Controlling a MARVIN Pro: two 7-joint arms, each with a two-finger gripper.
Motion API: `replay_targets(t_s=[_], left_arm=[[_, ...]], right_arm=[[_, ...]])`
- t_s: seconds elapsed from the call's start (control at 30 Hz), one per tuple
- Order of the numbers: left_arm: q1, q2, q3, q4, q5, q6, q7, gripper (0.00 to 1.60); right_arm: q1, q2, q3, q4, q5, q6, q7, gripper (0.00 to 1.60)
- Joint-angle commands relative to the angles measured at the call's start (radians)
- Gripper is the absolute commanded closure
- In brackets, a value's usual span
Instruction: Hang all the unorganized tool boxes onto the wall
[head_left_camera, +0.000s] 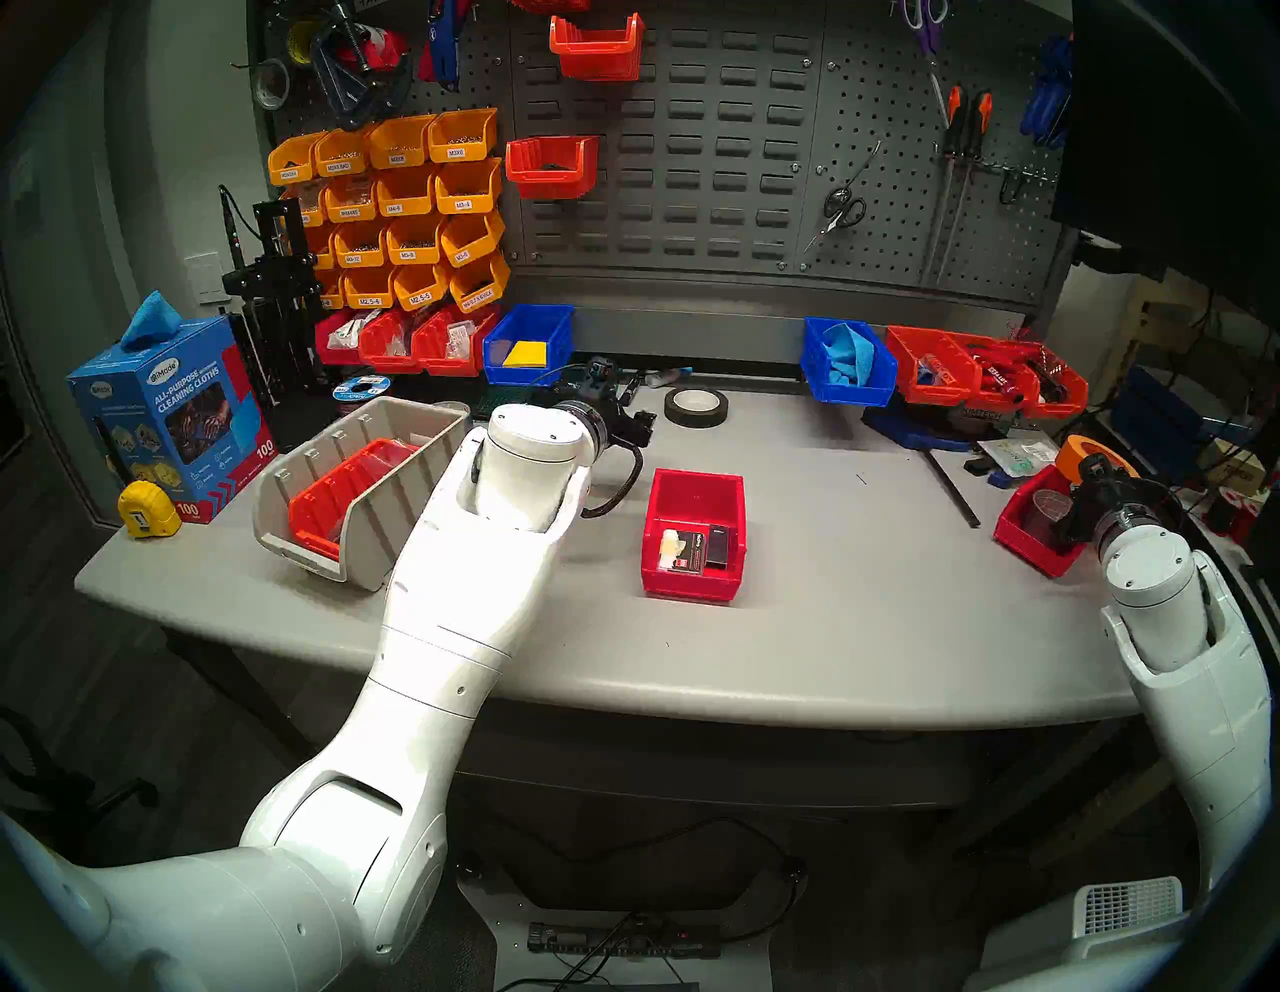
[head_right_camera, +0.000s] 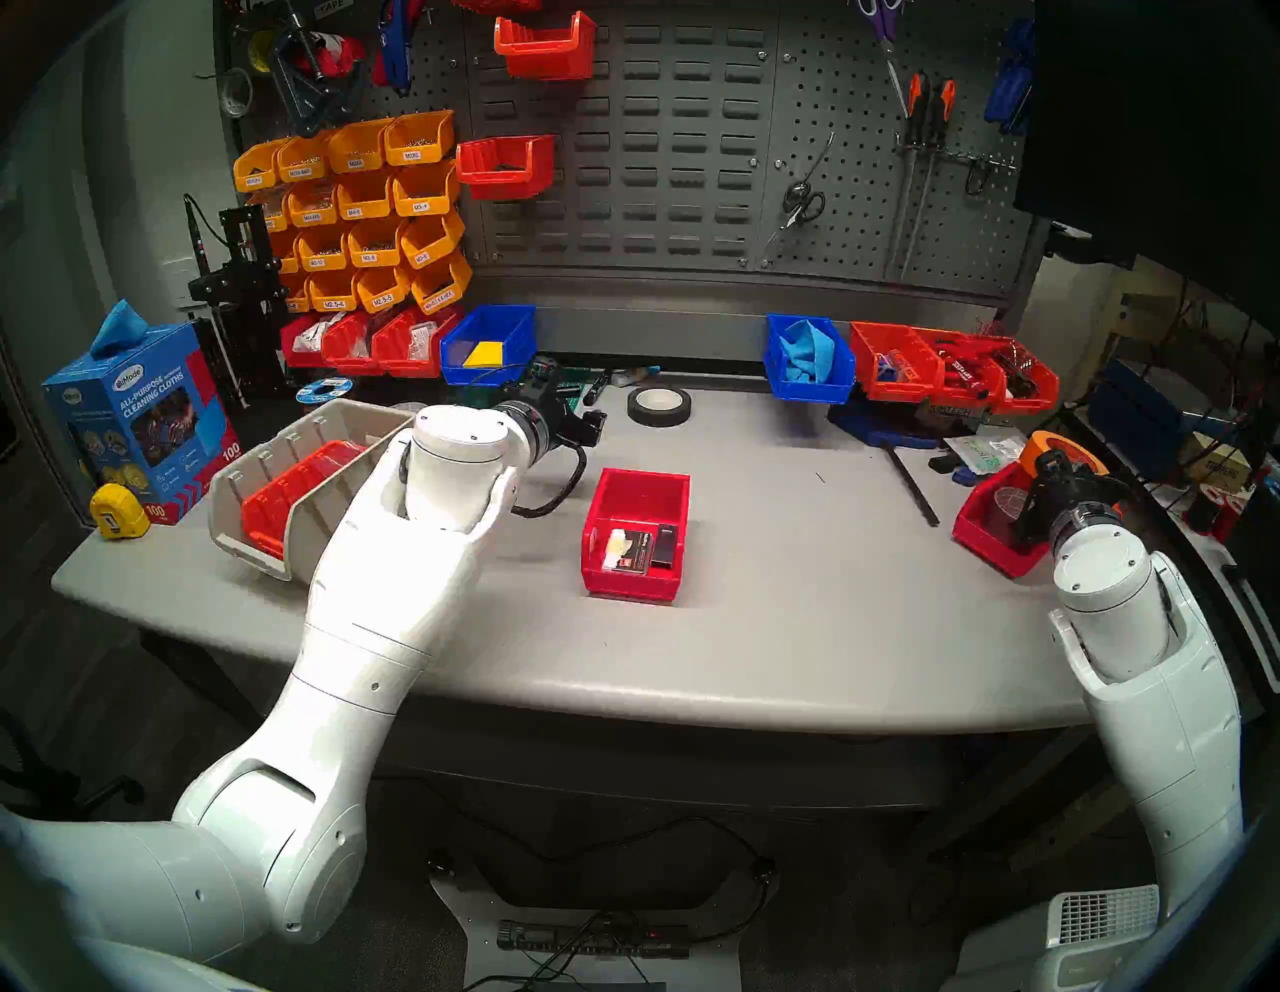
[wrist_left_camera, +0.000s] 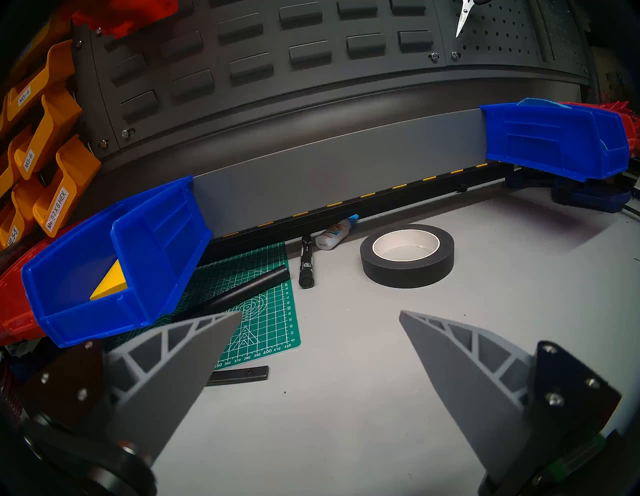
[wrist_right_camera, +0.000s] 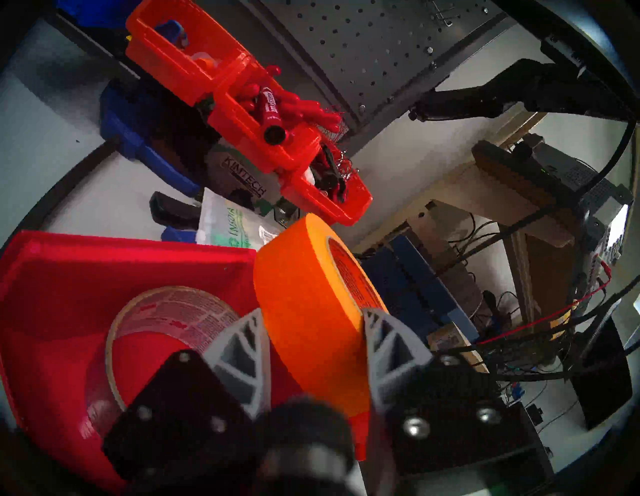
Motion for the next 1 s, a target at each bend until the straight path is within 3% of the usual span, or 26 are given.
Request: replay_targets(t_s=[0.0,0.5,0.97], left_arm=[[-0.013,-0.004,-0.002,-0.011,-0.001,-0.001,-0.002,0.0],[-0.012,-0.007,-0.005,-0.011,0.005,-0.001,-0.006,0.0],[-0.011,-0.011,-0.009,-0.011,0.012,-0.002,-0.01,0.0]], right_arm=[[0.008,-0.004,0.003,-0.016,0.006,-0.002,-0.001,1.6],[0.0,0.0,-0.015,-0.052,-0.009,0.018,-0.027,1.6],[0.08,0.01,-0.059,-0.097,-0.013,0.055,-0.047,1.6]])
